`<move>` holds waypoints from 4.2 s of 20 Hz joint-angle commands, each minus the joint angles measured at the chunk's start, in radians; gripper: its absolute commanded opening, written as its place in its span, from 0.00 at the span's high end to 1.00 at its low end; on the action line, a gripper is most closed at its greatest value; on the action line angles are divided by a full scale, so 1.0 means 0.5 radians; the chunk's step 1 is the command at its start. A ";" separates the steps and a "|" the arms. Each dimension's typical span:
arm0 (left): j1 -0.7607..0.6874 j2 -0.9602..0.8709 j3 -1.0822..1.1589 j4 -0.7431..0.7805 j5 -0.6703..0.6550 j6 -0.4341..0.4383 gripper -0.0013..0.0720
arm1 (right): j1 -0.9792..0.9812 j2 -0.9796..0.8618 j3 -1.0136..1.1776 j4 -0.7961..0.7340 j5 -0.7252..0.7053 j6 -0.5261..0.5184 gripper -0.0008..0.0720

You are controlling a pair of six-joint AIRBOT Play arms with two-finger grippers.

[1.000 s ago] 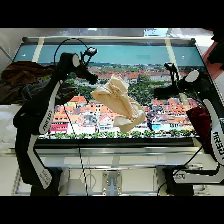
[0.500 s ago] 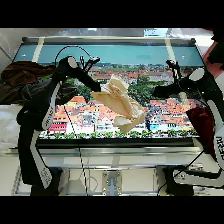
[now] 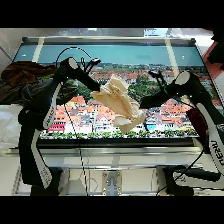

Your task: Fold the shirts.

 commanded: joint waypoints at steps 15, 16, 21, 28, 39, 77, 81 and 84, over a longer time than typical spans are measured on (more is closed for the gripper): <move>0.002 -0.001 -0.001 -0.004 -0.024 -0.021 0.96 | 0.197 -0.007 -0.188 0.019 -0.012 0.158 0.48; 0.002 -0.001 0.000 -0.004 -0.024 -0.021 0.96 | 0.197 -0.007 -0.238 0.035 -0.044 0.158 0.50; 0.002 0.002 0.001 -0.001 0.015 -0.018 0.97 | 0.195 -0.006 -0.414 -0.035 -0.187 0.146 0.95; 0.054 0.276 0.151 0.310 0.083 -0.109 0.97 | 0.040 0.256 -0.008 -0.735 0.088 0.272 0.95; 0.073 1.480 0.150 0.472 -0.294 -0.314 0.97 | -0.236 0.884 0.792 -0.860 0.018 0.259 0.95; 0.073 1.211 -1.052 0.746 0.970 -1.395 0.02 | -0.246 -0.672 0.853 -0.889 -0.266 0.419 0.53; 0.015 1.132 -1.061 0.214 0.492 -1.087 0.02 | -0.307 -0.491 0.853 -1.086 -0.240 0.419 0.53; -0.145 1.041 -1.138 0.247 0.583 -1.035 0.02 | -0.363 -0.391 0.853 -1.099 -0.240 0.410 0.53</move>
